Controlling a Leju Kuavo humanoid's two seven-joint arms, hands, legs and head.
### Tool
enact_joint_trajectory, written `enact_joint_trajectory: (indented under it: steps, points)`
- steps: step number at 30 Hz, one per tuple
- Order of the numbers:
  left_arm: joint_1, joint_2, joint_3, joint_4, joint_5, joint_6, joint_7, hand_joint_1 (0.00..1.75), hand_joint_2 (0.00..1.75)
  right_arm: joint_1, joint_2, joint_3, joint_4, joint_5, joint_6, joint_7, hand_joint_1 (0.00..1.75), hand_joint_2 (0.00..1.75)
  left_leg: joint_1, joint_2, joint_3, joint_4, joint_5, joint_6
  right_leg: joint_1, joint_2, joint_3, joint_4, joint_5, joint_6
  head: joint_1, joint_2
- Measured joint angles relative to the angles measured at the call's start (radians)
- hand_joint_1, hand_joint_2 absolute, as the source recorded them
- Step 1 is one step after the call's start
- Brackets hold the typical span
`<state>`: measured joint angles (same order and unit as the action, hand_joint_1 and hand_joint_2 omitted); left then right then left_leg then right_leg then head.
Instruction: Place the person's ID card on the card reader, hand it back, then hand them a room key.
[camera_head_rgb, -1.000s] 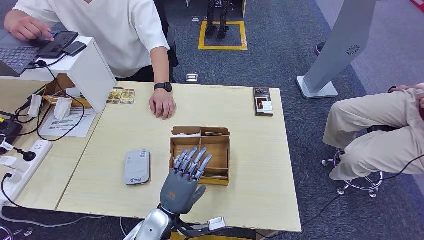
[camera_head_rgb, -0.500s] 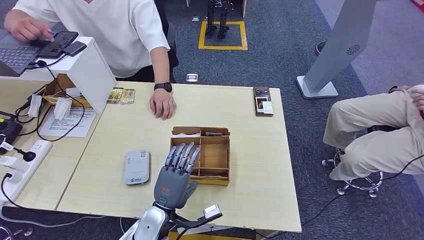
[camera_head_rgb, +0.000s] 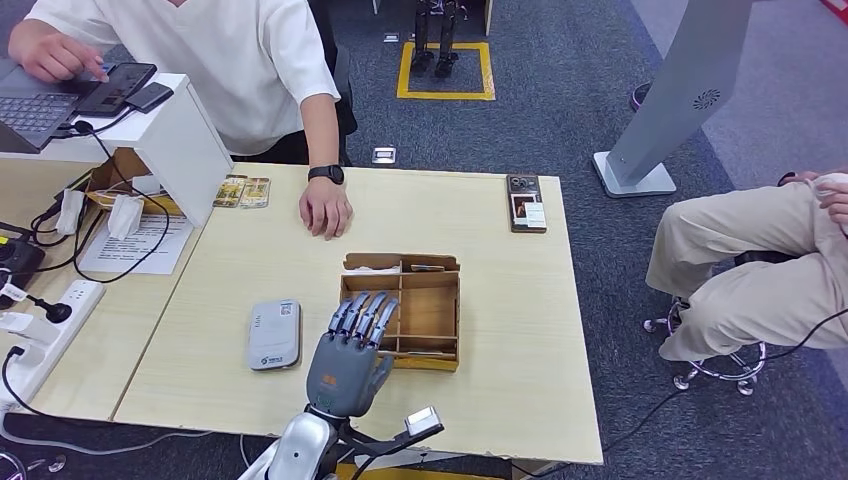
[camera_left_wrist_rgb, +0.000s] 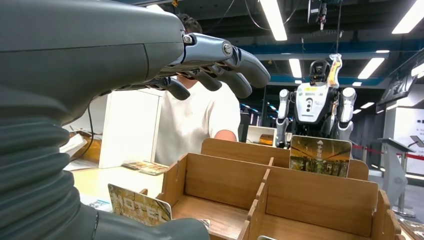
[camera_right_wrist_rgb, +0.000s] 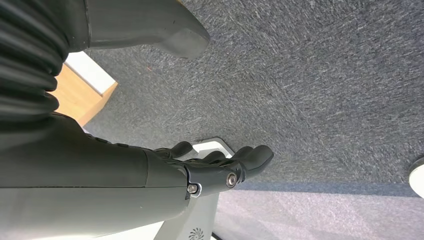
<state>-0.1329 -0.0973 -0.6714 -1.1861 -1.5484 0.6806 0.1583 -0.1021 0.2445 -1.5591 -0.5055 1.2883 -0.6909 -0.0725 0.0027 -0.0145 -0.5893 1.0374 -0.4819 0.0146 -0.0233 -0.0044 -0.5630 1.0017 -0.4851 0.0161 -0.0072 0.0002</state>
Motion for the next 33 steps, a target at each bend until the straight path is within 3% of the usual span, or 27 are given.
enact_joint_trajectory:
  steps: [5, 9, 11, 15, 21, 25, 29, 33]
  points:
    - [0.000, 0.000, 0.000, 0.000, 0.000, 0.000, 0.000, 0.28, 1.75, 0.000, 0.000, 0.000, 0.000, 0.000, 0.000, 0.000, 0.00, 1.75, 0.000, 0.000, 0.000, 0.000, 0.000, 0.000, 0.000, 0.000, 0.000, 0.000, 0.000, 0.000, 0.000, 0.000]
    - [0.000, 0.000, 0.000, 0.003, 0.000, 0.000, 0.000, 0.70, 1.75, 0.000, 0.000, 0.000, 0.000, 0.000, 0.000, 0.000, 0.00, 1.75, 0.000, 0.000, 0.000, 0.000, 0.000, 0.000, 0.000, 0.000, 0.000, 0.000, 0.000, 0.000, 0.000, 0.000]
    - [-0.001, 0.000, 0.000, 0.005, 0.000, 0.000, 0.000, 0.70, 1.75, 0.000, 0.000, 0.000, 0.000, 0.000, 0.000, 0.000, 0.00, 1.75, 0.000, 0.000, 0.000, 0.000, 0.000, 0.000, 0.000, 0.000, 0.000, 0.000, 0.000, 0.000, 0.000, 0.000]
    - [-0.001, 0.000, 0.000, 0.007, 0.000, 0.000, 0.000, 0.96, 1.75, 0.000, 0.000, 0.000, 0.000, 0.000, 0.000, 0.000, 0.00, 1.75, 0.000, 0.000, 0.000, 0.000, 0.000, 0.000, 0.000, 0.000, 0.000, 0.000, 0.000, 0.000, 0.000, 0.000]
    - [-0.001, 0.000, 0.000, 0.007, 0.000, 0.000, 0.000, 0.96, 1.75, 0.000, 0.000, 0.000, 0.000, 0.000, 0.000, 0.000, 0.00, 1.75, 0.000, 0.000, 0.000, 0.000, 0.000, 0.000, 0.000, 0.000, 0.000, 0.000, 0.000, 0.000, 0.000, 0.000]
    - [-0.001, 0.000, 0.000, 0.008, 0.000, -0.001, -0.002, 1.27, 1.75, 0.000, 0.000, 0.000, 0.000, 0.000, 0.000, 0.000, 0.00, 1.75, 0.000, 0.000, 0.000, 0.000, 0.000, 0.000, 0.000, 0.000, 0.000, 0.000, 0.000, 0.000, 0.000, 0.000]
    - [-0.001, 0.000, 0.000, 0.014, 0.000, -0.007, -0.014, 0.73, 1.75, 0.000, 0.000, 0.000, 0.000, 0.006, 0.000, 0.000, 0.00, 1.75, 0.000, 0.000, 0.000, 0.000, 0.000, 0.000, 0.000, 0.000, 0.000, 0.000, 0.000, 0.000, 0.000, 0.000]
    - [-0.005, -0.002, 0.000, 0.039, 0.000, -0.030, -0.037, 0.52, 1.75, 0.000, -0.001, 0.000, 0.000, 0.011, 0.000, -0.002, 0.00, 1.75, 0.000, 0.000, 0.000, 0.000, 0.000, 0.000, 0.000, 0.000, 0.000, 0.000, 0.000, 0.000, 0.000, 0.000]
